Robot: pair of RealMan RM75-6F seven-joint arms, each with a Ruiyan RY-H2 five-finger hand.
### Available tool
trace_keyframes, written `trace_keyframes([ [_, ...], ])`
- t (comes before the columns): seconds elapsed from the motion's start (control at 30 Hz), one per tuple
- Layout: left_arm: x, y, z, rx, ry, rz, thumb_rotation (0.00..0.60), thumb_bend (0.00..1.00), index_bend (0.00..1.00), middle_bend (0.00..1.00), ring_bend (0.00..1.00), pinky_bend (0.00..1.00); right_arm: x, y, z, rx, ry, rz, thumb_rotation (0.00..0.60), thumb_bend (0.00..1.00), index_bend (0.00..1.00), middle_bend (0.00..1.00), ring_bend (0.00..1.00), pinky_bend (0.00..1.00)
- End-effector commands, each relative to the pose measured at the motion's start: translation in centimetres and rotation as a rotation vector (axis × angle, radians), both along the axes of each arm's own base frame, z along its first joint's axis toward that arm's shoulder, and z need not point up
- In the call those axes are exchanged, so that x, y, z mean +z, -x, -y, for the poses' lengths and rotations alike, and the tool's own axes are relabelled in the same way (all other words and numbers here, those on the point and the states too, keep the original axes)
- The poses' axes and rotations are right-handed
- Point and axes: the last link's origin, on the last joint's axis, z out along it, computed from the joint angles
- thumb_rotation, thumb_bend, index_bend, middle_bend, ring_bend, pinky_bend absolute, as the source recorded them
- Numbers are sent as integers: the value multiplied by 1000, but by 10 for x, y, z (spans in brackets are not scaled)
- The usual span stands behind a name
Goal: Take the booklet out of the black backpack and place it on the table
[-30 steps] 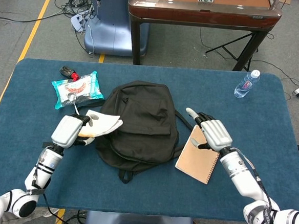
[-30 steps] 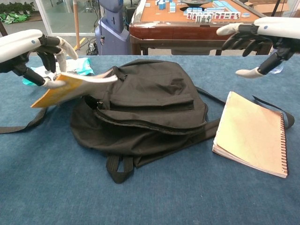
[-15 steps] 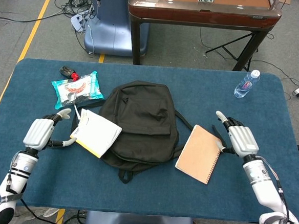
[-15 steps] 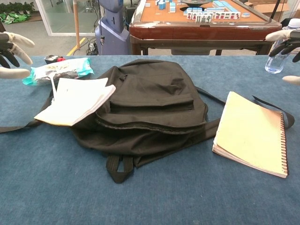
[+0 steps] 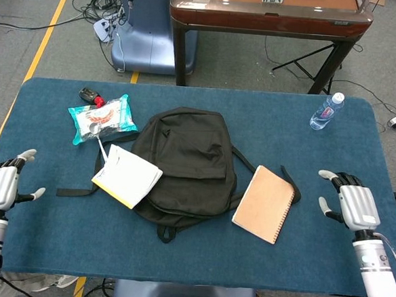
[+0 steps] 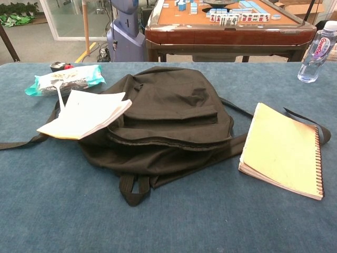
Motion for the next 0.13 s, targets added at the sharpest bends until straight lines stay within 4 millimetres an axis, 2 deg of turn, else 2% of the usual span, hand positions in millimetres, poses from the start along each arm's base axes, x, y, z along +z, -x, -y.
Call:
trace_keyframes([
  [0.03,2,7,16,23,4,-40,600,149,226,279,291,272,5,13,-26,-25,50,-26,600,366,273,328,228,221],
  [0.13,0,6,28,11,1,-49,600,149,227,279,291,272,10,16,-41,-31,93,-29,600,366,293,336,233,232],
])
